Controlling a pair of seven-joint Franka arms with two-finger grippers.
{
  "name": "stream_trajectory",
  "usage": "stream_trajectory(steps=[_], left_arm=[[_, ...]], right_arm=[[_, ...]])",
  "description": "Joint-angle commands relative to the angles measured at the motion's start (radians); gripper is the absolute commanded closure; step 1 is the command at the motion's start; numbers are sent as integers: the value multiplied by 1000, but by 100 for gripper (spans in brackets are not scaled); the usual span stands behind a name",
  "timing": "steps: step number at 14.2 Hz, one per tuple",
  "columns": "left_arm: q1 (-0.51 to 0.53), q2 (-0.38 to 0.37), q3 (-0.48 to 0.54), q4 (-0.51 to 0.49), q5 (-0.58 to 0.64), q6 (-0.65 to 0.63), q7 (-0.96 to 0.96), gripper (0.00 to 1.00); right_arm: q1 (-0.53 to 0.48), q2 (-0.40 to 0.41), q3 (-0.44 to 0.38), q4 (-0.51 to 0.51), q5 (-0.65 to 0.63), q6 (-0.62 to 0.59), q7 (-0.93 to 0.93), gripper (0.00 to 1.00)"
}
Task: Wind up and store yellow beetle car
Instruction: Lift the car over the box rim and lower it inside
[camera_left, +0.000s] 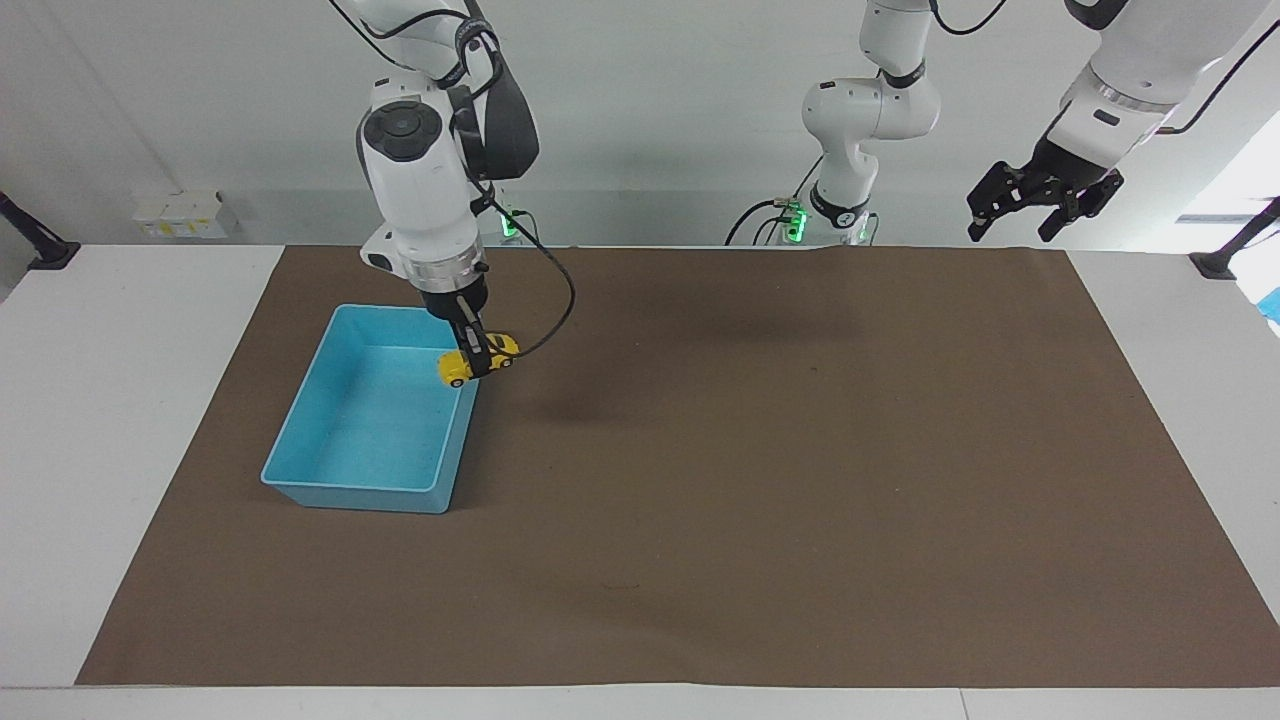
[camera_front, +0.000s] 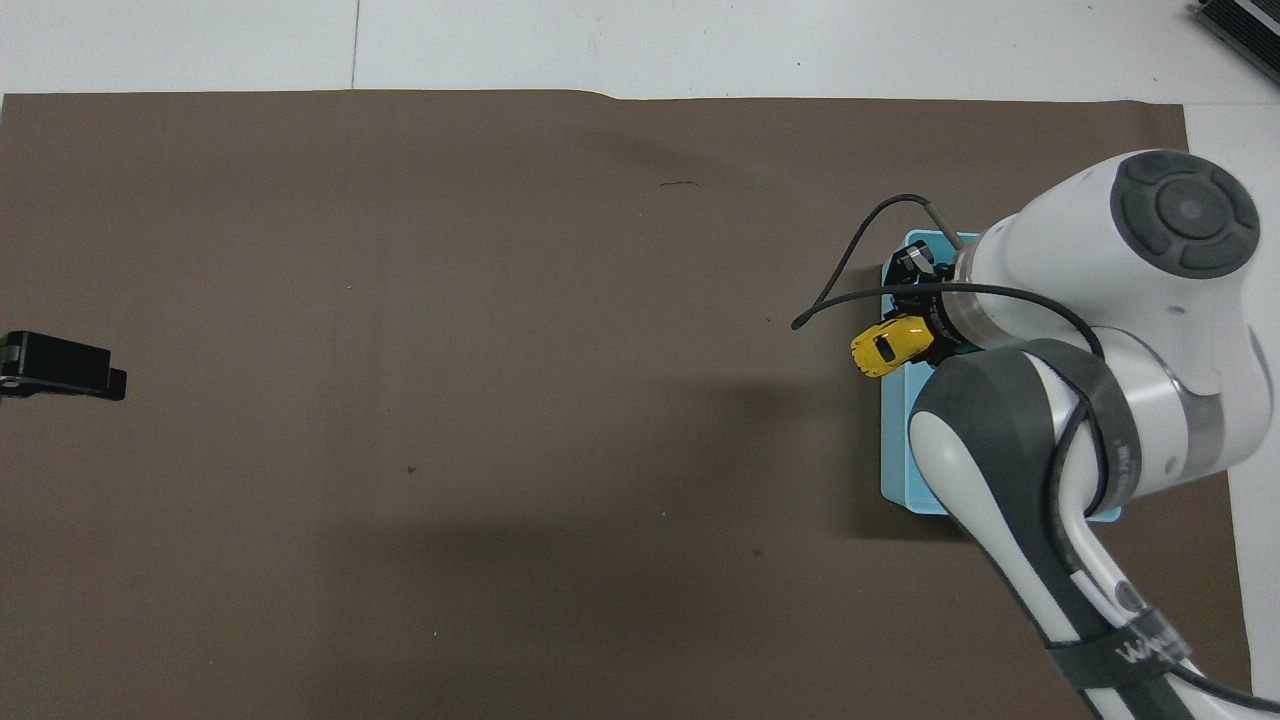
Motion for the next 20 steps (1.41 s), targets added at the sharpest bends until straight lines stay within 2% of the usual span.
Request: stream_trajectory(steps=[1, 7, 10, 17, 20], left_arm=[[0, -12, 0, -6, 19, -8, -1, 0], [0, -12, 0, -6, 19, -8, -1, 0], [0, -12, 0, -6, 19, -8, -1, 0], [0, -12, 0, -6, 19, -6, -1, 0], [0, -12, 0, -6, 19, -8, -1, 0]], right_arm=[[-57, -25, 5, -35, 24, -6, -172, 100], [-146, -49, 4, -87, 25, -6, -622, 100], [-171, -75, 4, -154, 24, 5, -815, 100], [-232, -117, 2, -305, 22, 153, -1125, 100], [-249, -128, 2, -403, 21, 280, -1202, 100]])
